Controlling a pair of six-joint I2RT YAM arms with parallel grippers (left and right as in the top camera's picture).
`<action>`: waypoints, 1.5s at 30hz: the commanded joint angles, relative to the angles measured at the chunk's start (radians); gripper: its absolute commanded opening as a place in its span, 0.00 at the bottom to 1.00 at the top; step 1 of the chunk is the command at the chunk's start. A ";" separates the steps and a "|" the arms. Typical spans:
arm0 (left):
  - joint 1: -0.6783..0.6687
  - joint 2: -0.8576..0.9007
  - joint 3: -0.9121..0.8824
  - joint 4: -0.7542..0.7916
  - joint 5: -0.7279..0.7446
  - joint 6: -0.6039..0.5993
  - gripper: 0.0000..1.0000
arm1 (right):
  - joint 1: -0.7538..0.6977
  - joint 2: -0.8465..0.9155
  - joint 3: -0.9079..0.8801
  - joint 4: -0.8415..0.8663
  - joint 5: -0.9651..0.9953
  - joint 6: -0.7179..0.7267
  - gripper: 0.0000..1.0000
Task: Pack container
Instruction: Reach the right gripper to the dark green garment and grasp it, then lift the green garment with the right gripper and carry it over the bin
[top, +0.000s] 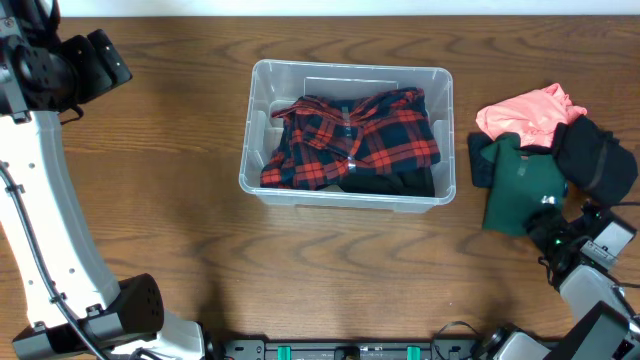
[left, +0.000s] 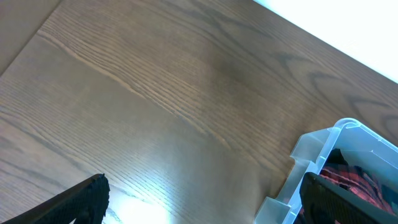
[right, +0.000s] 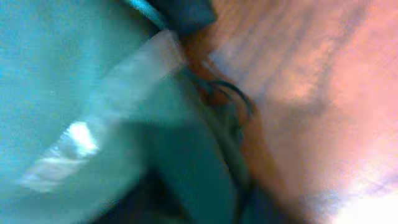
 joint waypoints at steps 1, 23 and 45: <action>0.003 0.004 -0.002 0.000 -0.005 -0.005 0.98 | -0.006 0.020 -0.008 0.019 -0.033 -0.006 0.01; 0.003 0.004 -0.002 0.000 -0.005 -0.005 0.98 | 0.150 -0.141 0.575 -0.686 -0.233 -0.140 0.01; 0.003 0.004 -0.002 0.000 -0.005 -0.005 0.98 | 0.521 -0.138 1.127 -0.842 -0.242 -0.284 0.01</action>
